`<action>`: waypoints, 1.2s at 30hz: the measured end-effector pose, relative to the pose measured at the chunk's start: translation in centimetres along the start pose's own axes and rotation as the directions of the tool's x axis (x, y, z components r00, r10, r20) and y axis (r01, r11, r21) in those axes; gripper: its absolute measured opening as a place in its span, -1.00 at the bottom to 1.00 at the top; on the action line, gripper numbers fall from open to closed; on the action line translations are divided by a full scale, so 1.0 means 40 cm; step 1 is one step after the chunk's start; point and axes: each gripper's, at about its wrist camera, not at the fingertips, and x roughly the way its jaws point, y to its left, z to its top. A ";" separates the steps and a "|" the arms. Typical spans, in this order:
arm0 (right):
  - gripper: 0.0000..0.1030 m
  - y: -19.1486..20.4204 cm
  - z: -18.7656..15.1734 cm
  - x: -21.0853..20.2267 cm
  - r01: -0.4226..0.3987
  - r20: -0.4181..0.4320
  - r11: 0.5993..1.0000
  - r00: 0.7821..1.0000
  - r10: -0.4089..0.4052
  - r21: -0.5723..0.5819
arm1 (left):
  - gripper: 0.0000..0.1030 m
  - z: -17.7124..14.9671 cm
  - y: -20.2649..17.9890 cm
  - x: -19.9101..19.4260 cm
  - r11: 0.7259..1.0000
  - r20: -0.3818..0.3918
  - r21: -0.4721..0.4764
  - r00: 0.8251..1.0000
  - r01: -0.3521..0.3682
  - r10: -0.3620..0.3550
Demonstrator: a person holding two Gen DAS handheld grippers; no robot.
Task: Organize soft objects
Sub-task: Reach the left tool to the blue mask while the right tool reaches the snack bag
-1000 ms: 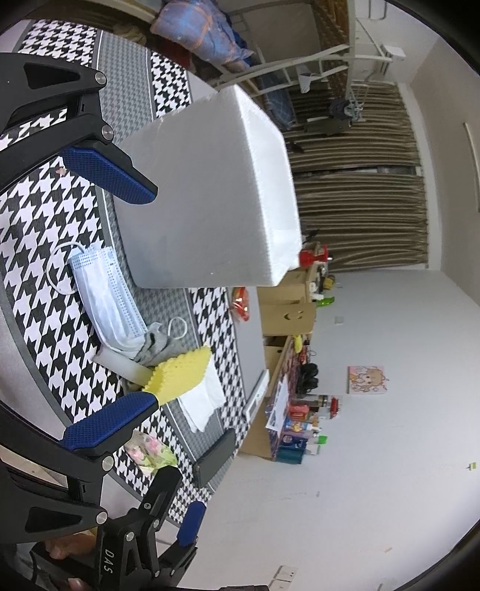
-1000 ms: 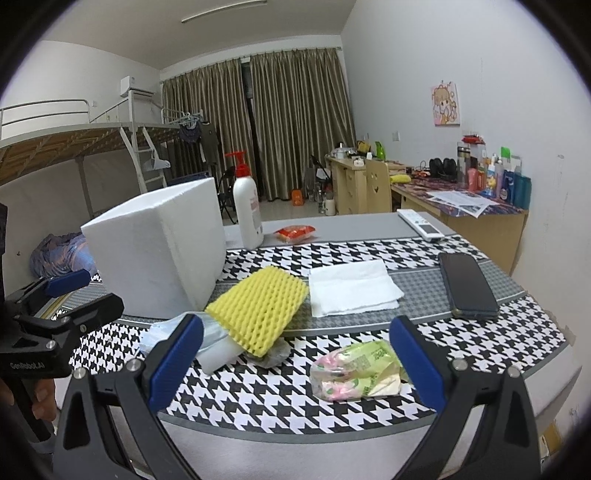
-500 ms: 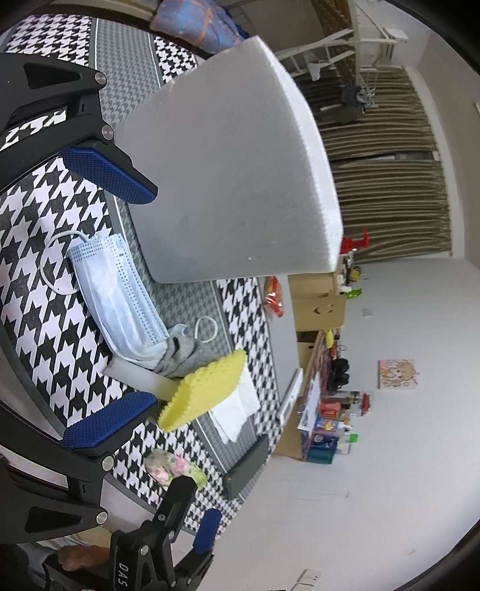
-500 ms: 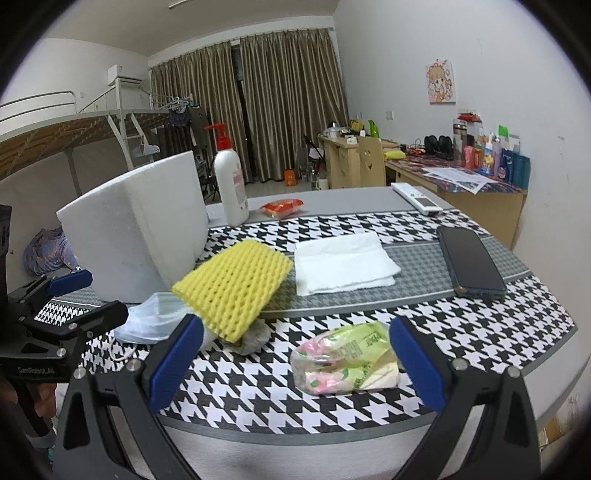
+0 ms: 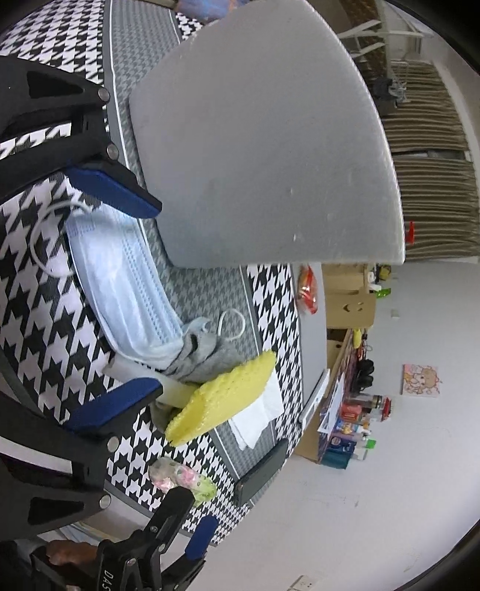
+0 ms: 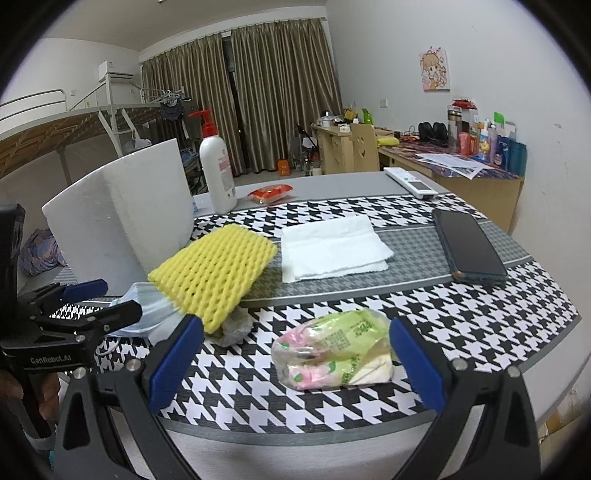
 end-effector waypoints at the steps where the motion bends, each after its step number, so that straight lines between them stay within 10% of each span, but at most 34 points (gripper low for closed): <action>1: 0.98 -0.001 0.000 0.001 0.001 -0.002 1.000 1.000 -0.001 -0.001 | 0.66 0.001 -0.001 0.005 1.000 -0.005 0.000 1.000 -0.005 0.005; 30: 0.97 -0.048 -0.028 0.084 0.073 -0.141 0.997 0.988 -0.067 0.033 | -0.35 0.011 -0.012 0.106 0.999 -0.145 -0.003 0.988 0.044 -0.044; 36: 0.57 -0.054 -0.029 0.083 0.100 -0.153 0.995 0.984 -0.095 0.028 | -0.48 0.011 -0.015 0.101 0.998 -0.137 -0.001 0.989 0.059 -0.059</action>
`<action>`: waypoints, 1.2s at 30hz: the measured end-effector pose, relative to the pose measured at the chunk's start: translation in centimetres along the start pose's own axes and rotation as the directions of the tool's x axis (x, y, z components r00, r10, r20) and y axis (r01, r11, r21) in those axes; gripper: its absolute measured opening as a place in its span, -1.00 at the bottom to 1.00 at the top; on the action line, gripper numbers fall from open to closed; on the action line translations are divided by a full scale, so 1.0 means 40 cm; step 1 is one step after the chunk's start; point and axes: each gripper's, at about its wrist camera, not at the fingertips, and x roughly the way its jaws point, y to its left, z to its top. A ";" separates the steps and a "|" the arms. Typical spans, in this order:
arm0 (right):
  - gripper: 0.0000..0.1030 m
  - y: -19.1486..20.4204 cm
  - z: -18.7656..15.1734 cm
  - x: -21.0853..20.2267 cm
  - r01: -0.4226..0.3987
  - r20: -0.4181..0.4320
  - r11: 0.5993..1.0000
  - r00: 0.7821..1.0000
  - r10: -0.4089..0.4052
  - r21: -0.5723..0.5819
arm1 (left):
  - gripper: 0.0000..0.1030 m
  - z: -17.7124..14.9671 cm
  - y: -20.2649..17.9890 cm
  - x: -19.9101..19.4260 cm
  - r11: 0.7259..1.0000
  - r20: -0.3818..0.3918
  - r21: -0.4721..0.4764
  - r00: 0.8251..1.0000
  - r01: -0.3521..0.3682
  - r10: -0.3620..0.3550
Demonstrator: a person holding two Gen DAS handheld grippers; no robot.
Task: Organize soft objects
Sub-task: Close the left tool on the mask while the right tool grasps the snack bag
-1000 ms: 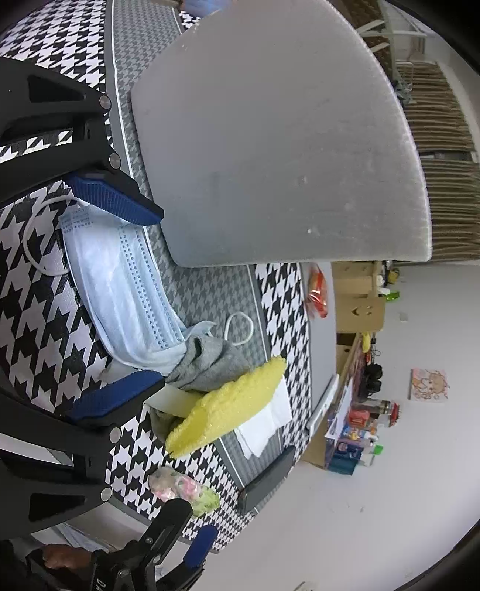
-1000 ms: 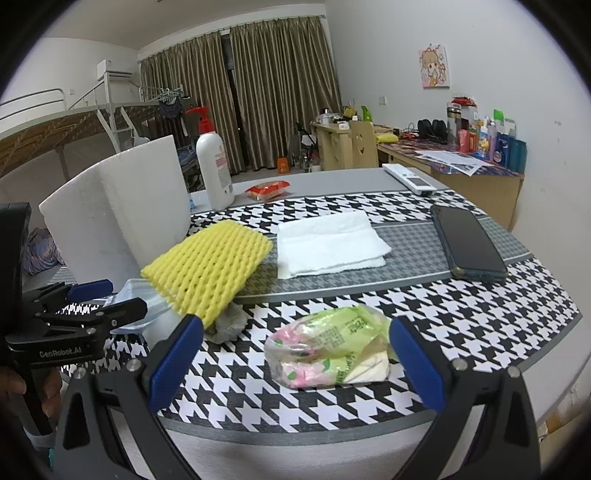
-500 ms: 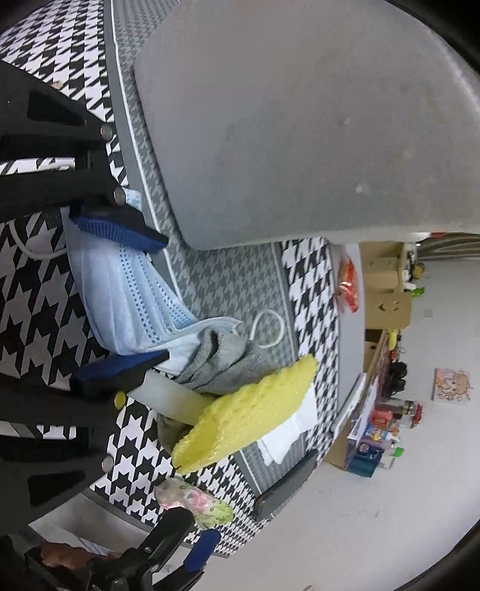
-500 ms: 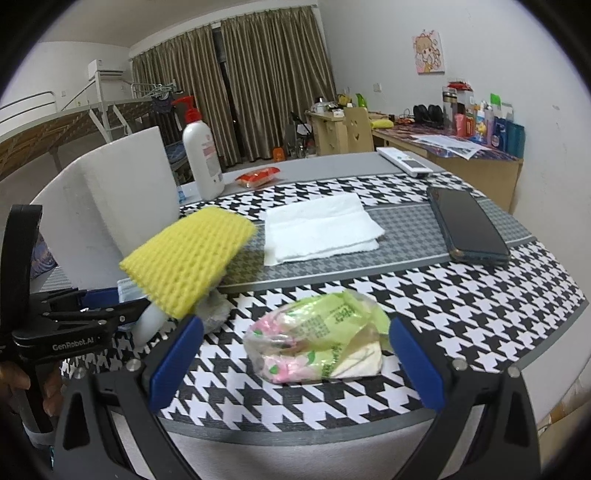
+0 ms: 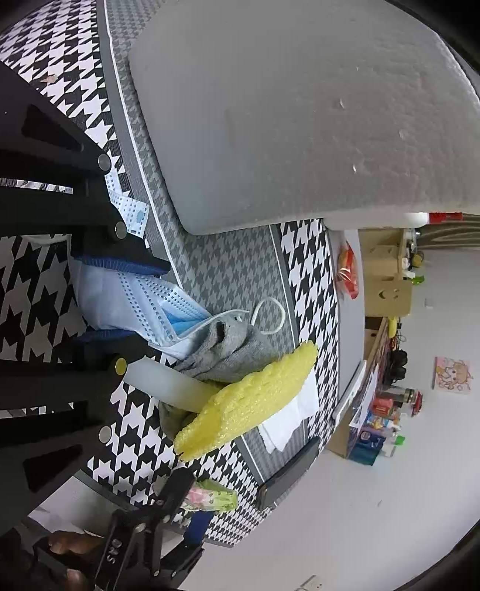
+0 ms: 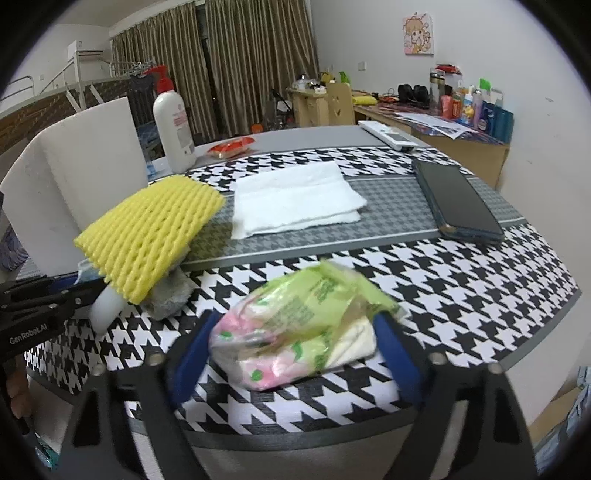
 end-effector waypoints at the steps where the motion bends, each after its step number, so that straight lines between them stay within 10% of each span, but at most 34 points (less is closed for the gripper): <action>1: 0.52 0.000 -0.001 -0.002 0.000 0.001 1.000 1.000 0.000 0.002 | -0.52 0.000 0.001 -0.002 1.000 0.002 -0.002 1.000 0.000 0.000; 36: 0.31 0.071 0.075 -0.165 -0.043 0.192 0.997 0.980 0.053 -0.056 | -0.64 0.011 -0.004 -0.269 0.999 0.277 0.042 0.961 -0.013 0.001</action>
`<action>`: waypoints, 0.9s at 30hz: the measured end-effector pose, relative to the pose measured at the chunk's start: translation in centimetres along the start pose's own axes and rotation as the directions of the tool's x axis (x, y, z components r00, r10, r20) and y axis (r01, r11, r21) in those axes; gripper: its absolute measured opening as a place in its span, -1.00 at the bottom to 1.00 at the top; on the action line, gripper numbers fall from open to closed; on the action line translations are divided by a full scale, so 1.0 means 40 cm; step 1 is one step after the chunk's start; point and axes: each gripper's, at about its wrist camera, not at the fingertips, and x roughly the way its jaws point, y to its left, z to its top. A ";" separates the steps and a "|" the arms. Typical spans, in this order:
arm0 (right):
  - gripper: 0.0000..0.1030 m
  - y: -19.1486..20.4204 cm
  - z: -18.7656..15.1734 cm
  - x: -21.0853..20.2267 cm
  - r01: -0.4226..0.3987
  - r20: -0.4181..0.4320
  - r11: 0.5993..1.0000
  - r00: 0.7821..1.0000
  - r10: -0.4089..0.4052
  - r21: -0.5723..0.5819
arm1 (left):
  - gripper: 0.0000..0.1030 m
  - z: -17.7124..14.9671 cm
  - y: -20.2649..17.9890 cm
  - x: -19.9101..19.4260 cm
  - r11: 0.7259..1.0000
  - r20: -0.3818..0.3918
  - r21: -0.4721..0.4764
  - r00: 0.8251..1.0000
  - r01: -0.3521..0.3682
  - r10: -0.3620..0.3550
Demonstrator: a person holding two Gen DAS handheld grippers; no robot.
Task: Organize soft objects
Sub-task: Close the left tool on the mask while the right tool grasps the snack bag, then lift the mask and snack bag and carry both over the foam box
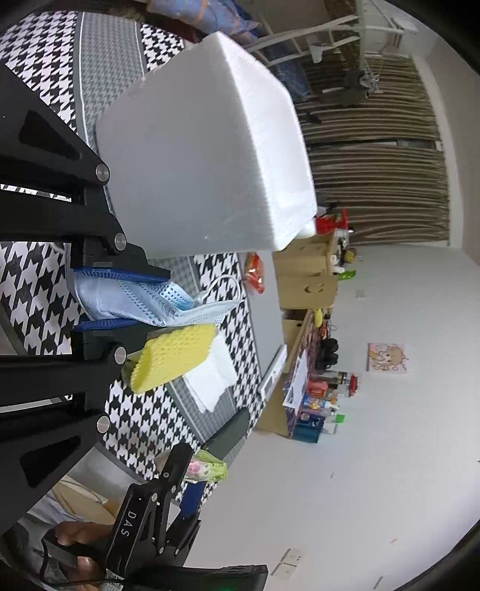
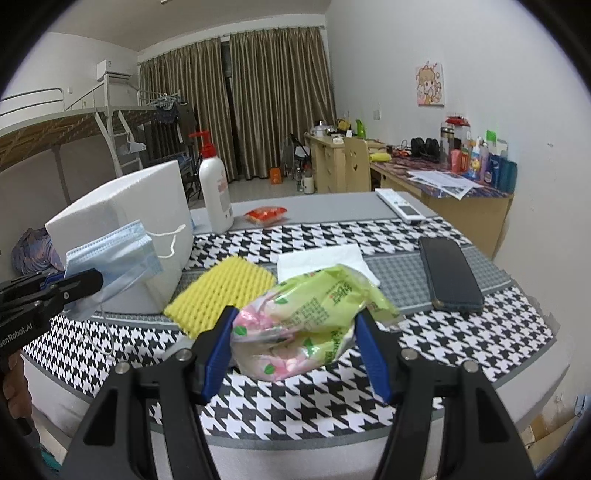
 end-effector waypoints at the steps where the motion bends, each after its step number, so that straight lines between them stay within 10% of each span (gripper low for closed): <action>1: 0.31 0.001 0.005 -0.001 -0.002 0.004 1.000 1.000 0.002 0.001 | -0.64 0.004 0.000 -0.002 1.000 0.003 0.002 1.000 -0.004 0.004; 27: 0.31 0.030 0.103 -0.043 -0.047 0.130 0.998 0.990 0.051 -0.032 | -0.64 0.093 -0.003 -0.093 0.999 0.124 0.036 0.992 -0.014 0.009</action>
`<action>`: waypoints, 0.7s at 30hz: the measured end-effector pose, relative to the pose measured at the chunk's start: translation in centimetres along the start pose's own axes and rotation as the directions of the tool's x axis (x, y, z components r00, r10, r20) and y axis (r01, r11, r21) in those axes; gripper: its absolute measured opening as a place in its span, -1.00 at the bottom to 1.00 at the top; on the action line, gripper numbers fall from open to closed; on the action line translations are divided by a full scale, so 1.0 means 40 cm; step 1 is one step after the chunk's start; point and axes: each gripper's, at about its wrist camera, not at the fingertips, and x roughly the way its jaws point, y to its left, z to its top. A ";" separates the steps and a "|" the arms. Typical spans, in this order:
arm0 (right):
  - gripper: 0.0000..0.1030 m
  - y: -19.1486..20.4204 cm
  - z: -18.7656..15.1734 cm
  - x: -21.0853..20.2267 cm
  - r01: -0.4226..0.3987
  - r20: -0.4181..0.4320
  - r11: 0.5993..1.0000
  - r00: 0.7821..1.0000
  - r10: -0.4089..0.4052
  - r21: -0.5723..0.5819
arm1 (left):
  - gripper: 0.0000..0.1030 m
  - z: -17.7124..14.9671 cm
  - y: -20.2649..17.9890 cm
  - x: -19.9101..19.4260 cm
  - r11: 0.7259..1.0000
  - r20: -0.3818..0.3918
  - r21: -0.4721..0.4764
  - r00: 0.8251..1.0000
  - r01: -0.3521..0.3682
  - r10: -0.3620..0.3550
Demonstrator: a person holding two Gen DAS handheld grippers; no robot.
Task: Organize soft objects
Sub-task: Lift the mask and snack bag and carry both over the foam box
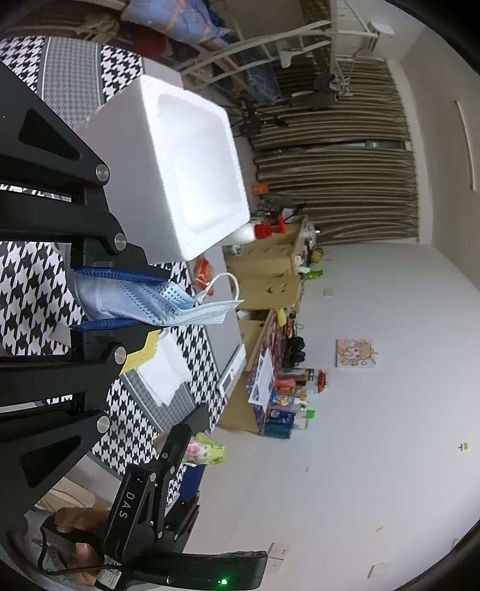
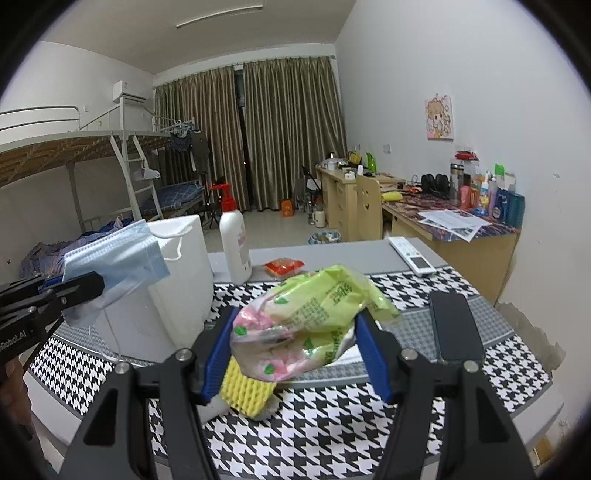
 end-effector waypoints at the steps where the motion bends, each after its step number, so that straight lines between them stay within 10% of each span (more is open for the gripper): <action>1: 0.31 0.002 0.005 0.002 -0.001 0.005 1.000 1.000 0.001 -0.002 | -0.64 0.003 0.003 -0.006 1.000 0.006 0.001 1.000 -0.005 0.005; 21: 0.31 0.064 0.071 0.039 -0.135 0.039 0.989 0.990 0.138 -0.059 | -0.64 0.067 0.060 -0.054 0.994 0.105 -0.040 0.989 -0.102 0.105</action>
